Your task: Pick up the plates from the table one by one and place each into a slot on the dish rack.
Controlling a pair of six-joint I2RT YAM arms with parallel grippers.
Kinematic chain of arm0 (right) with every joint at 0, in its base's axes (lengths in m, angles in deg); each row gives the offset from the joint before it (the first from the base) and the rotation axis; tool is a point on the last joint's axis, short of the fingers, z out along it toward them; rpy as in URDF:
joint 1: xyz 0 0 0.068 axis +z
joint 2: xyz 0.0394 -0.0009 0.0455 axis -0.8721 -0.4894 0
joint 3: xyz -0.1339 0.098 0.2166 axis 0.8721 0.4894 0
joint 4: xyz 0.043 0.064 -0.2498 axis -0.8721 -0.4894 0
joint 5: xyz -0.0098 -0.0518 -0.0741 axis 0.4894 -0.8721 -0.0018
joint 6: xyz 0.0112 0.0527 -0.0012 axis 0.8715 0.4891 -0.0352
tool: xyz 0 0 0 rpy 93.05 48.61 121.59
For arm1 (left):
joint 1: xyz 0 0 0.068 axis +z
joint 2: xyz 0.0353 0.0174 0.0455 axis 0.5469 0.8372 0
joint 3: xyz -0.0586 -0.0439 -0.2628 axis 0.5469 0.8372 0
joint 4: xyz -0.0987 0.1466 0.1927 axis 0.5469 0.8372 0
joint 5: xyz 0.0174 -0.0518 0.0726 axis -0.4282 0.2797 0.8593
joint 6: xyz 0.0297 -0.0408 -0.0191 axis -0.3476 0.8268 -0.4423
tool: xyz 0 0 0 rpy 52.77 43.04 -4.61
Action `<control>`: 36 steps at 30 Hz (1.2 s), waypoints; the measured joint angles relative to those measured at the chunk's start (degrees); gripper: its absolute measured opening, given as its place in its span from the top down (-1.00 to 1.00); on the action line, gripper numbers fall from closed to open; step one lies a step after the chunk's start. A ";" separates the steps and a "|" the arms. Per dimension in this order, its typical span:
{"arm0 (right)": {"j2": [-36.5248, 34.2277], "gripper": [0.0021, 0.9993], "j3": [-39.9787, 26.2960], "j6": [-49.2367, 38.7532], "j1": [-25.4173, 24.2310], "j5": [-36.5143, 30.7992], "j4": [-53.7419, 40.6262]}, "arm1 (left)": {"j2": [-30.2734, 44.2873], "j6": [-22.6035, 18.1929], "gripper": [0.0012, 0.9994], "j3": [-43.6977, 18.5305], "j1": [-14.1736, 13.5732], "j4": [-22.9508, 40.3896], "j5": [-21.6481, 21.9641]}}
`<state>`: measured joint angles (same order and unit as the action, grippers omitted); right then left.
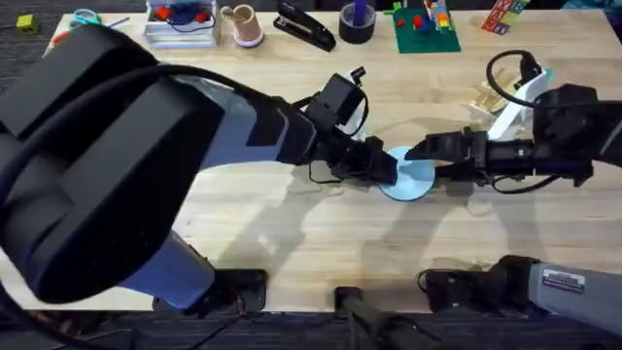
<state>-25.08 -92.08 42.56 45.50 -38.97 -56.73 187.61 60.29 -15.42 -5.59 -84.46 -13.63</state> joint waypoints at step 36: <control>-0.42 0.94 -0.81 3.24 2.77 -2.57 -2.65 | -0.94 -0.03 0.92 0.02 0.63 1.22 -0.52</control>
<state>-25.50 -92.89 45.79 48.27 -41.54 -59.37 186.67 60.27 -15.40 -4.96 -83.23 -14.15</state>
